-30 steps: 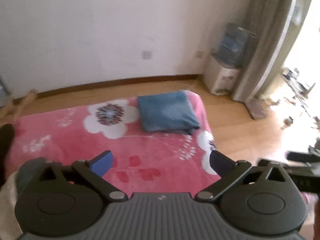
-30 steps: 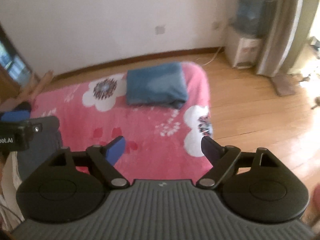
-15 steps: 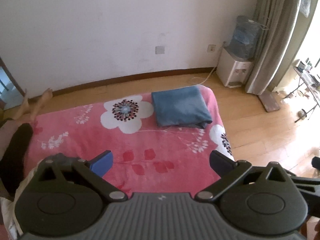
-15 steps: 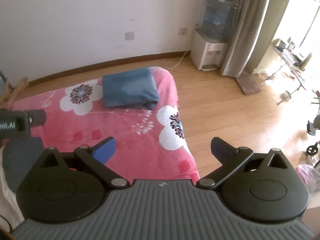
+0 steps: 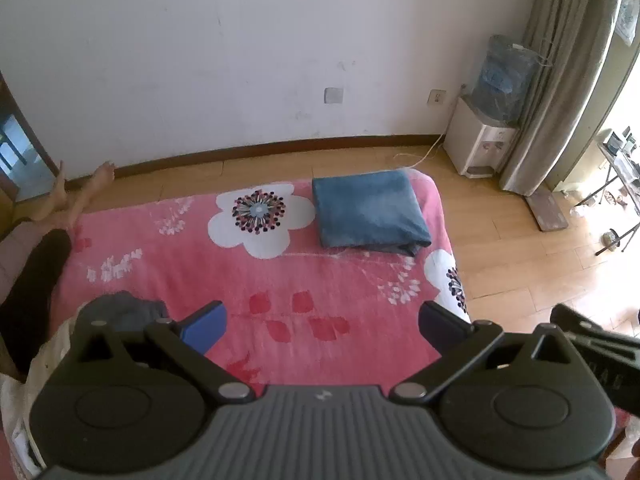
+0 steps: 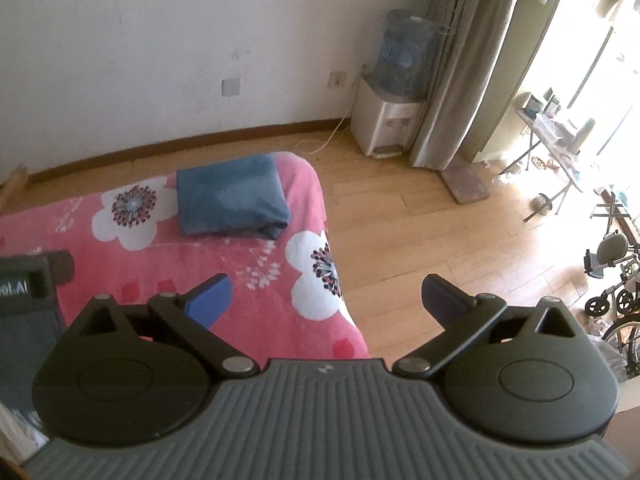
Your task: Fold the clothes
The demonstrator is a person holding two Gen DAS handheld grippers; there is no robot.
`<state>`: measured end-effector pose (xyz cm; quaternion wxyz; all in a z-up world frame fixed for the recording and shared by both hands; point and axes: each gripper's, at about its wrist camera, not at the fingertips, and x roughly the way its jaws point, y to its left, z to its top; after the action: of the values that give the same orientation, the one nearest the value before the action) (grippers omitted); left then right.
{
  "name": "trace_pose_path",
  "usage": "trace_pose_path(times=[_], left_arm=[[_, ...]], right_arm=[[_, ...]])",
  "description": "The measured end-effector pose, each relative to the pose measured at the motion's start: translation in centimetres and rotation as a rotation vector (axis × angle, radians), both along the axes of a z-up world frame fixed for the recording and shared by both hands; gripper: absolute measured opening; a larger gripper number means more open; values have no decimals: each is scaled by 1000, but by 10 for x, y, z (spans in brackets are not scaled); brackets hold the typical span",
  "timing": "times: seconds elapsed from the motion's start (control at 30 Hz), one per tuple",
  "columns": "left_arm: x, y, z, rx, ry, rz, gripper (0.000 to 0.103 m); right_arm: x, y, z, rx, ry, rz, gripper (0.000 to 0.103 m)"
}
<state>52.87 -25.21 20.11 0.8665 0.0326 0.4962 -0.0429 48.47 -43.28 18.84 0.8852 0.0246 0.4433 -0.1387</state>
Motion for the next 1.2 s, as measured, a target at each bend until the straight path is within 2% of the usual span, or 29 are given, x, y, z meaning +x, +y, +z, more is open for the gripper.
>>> trace_pose_path(times=[0.23,0.43,1.2], left_arm=[[-4,2,-3,-12,7,39,102],[-7,3,1,-6,-19,65,102],[-9,-4,1,16,-32,57,100]], right_arm=[[1,4,-1,-30,15,-4,102],[2,8,-3,-55,44,0,102],[0,9,-2,-63,67,23,102]])
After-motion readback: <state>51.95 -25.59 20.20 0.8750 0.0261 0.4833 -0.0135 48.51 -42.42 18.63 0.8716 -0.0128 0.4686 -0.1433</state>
